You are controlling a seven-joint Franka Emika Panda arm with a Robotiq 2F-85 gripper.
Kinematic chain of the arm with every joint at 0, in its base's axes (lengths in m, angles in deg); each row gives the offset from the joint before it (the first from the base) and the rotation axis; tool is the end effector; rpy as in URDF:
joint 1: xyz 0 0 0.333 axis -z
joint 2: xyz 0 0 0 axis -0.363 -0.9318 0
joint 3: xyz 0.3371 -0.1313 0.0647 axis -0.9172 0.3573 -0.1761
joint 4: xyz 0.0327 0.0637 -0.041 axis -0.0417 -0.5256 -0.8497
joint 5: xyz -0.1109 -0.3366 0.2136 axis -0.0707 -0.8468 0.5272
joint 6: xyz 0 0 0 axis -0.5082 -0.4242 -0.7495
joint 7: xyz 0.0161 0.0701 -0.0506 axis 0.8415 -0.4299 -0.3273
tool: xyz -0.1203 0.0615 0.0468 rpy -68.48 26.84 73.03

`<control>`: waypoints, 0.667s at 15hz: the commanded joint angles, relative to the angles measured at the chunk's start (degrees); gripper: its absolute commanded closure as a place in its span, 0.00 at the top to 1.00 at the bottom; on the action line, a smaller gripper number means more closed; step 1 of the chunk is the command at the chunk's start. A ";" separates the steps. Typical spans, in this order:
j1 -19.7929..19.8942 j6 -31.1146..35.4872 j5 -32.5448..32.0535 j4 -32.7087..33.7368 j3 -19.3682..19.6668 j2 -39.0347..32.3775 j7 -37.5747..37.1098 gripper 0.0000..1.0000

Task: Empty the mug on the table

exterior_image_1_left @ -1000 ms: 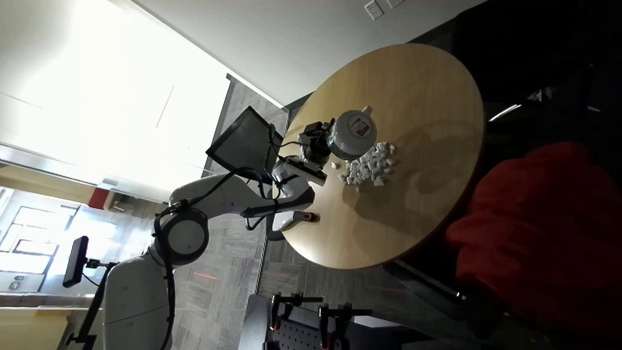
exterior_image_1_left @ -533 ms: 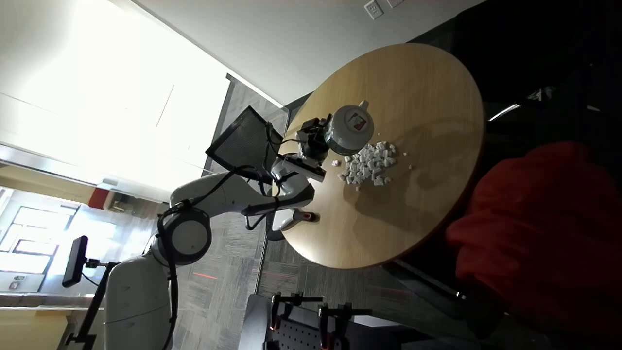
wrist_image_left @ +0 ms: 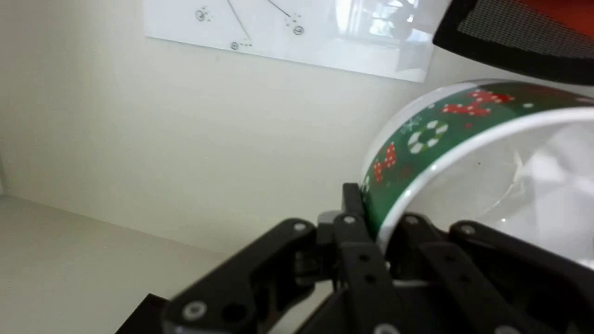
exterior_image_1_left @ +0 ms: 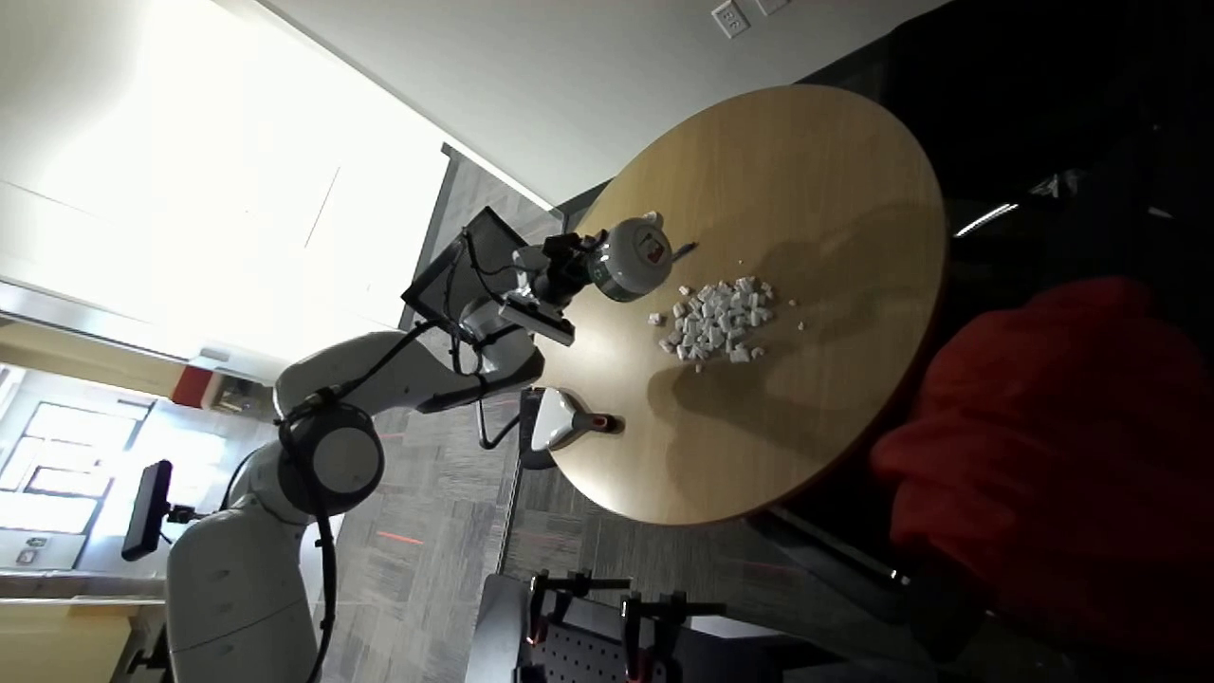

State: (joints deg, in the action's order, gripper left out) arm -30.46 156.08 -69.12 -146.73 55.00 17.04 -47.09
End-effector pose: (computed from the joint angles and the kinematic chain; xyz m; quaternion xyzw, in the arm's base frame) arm 0.7531 0.0002 0.1466 0.6181 0.0815 -0.0228 0.7815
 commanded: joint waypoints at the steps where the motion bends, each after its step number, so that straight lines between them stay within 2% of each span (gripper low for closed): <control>1: -0.08 6.69 4.10 -4.47 -3.44 8.38 -1.54 0.03; 5: -0.05 17.76 9.14 -6.42 -6.05 13.81 -2.60 0.03; 10: 0.20 35.87 13.06 -10.32 -6.60 19.25 -3.39 0.03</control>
State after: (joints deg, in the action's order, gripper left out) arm -30.82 183.93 -57.79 -151.13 48.39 30.19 -48.49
